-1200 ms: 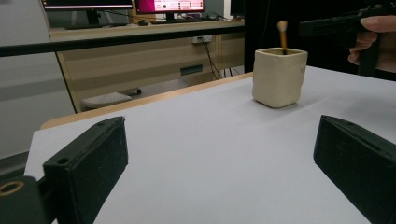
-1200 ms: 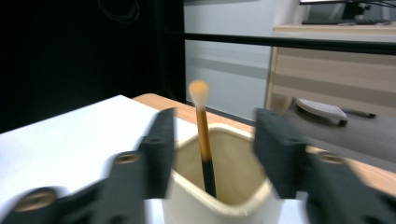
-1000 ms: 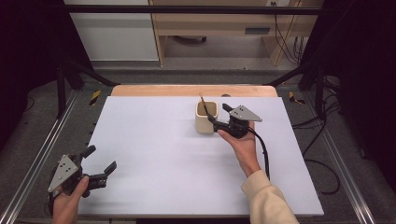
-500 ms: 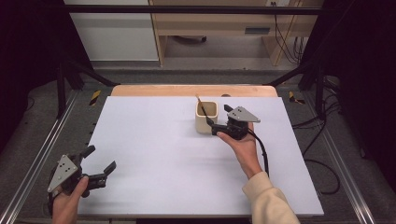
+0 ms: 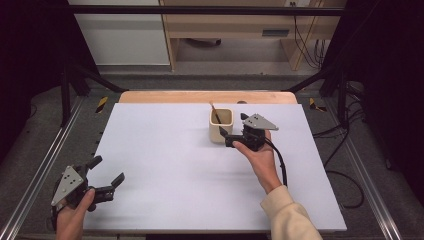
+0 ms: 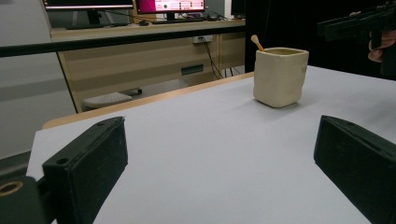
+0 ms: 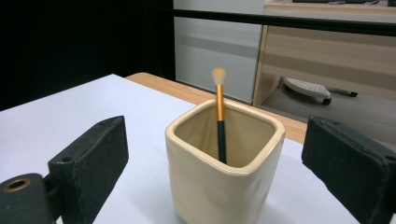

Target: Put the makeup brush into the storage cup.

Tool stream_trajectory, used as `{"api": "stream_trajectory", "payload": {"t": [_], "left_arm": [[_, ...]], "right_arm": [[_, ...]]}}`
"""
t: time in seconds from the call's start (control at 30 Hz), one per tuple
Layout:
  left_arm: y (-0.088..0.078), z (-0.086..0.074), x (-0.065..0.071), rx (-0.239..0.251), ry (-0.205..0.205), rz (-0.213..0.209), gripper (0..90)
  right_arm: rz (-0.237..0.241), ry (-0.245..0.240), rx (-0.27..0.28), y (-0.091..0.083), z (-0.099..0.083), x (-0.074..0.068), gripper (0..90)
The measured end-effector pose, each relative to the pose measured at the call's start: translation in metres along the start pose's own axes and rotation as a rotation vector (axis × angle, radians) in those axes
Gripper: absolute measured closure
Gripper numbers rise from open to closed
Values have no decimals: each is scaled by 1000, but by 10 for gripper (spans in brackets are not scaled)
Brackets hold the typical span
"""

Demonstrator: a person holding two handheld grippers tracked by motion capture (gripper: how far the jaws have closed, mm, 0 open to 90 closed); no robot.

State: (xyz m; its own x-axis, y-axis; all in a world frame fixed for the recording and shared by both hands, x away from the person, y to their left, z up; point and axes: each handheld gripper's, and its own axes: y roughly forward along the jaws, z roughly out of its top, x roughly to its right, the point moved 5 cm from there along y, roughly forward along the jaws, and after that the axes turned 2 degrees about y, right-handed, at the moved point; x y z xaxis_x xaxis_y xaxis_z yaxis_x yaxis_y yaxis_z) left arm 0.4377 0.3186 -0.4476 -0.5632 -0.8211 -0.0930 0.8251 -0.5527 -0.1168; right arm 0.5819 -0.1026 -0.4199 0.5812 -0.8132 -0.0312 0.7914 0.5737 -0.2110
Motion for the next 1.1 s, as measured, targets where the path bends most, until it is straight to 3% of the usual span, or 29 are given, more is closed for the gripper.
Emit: {"api": "stream_trajectory", "payload": {"t": [0.63, 1.1], "left_arm": [[0, 0, 0, 1, -5, -3, 15], [-1, 0, 0, 7, -9, 0, 12]], "right_arm": [[-12, 54, -78, -15, 9, 1, 38], [-24, 45, -63, -28, 20, 3, 42]]}}
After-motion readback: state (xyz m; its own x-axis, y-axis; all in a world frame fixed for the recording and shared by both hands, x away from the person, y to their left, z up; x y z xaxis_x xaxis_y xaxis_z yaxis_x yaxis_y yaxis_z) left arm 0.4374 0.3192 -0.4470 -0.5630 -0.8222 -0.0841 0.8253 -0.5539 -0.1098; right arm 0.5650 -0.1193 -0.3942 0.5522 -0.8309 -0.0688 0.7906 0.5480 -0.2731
